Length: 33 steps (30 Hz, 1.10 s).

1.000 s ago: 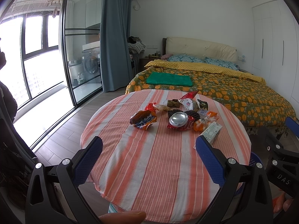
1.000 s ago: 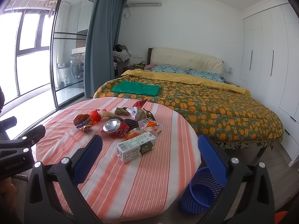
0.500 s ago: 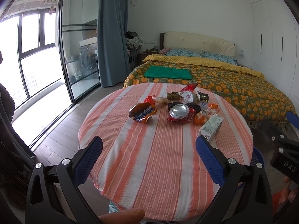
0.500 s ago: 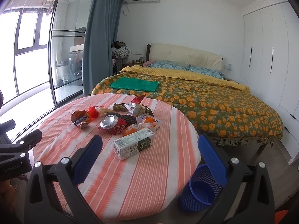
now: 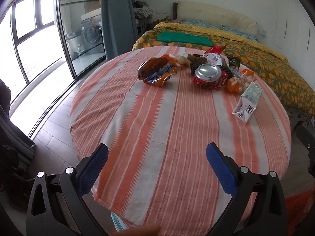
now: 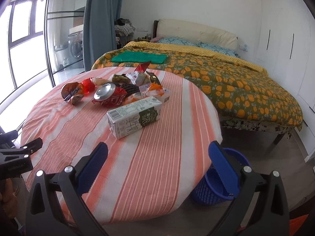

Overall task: Collect trash
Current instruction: 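Grasp the orange chip bag with the left tool while the right tool grasps the milk carton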

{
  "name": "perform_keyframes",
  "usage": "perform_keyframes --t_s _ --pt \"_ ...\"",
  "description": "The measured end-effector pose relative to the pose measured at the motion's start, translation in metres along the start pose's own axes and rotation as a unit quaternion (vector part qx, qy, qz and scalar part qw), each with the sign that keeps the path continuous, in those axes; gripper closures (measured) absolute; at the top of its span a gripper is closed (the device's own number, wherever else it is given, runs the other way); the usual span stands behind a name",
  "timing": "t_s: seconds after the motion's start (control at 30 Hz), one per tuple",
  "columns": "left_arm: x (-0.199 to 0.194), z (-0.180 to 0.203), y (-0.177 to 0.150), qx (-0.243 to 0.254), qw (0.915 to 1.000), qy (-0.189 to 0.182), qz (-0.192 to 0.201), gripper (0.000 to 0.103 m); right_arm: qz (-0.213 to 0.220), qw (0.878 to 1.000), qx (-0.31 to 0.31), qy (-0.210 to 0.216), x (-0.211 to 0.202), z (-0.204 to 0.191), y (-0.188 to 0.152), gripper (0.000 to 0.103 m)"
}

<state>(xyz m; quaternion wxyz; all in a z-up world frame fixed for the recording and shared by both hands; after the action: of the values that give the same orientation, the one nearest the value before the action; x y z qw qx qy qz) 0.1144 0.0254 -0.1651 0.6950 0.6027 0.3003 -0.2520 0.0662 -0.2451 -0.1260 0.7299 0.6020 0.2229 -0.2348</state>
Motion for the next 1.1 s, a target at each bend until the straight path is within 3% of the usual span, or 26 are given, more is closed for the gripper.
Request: perform_keyframes --t_s 0.23,0.47,0.6,0.9,1.1 --pt "0.039 -0.007 0.015 0.000 0.9997 0.015 -0.020 0.004 -0.033 0.995 0.061 0.076 0.041 -0.016 -0.002 0.005" --pt "0.071 -0.012 0.030 -0.002 0.9992 0.020 -0.035 0.004 -0.077 0.990 0.072 0.091 0.096 -0.047 0.037 0.005" --pt "0.084 -0.011 0.030 0.005 0.9985 0.023 -0.050 0.004 -0.112 0.988 0.069 0.076 0.127 -0.047 0.035 0.005" --pt "0.092 -0.009 0.029 0.001 0.9979 0.006 -0.065 0.004 -0.118 0.988 0.098 -0.010 0.112 0.026 0.002 0.005" --pt "0.091 -0.008 0.028 -0.004 0.9977 0.010 -0.067 0.004 -0.129 0.989 0.074 0.020 0.107 0.016 -0.015 0.005"
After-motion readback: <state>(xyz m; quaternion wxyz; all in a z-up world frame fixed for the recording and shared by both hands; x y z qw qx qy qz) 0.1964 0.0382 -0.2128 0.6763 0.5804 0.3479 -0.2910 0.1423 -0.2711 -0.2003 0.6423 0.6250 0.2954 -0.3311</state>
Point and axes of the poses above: each gripper's, at about its wrist camera, not at the fingertips, and x roughly the way its jaws point, z to its right, y to its top, the point moved 7 cm from there along x, roughly the way its jaws point, and after that the axes turned 10 degrees about -x, right-handed, at the moved point
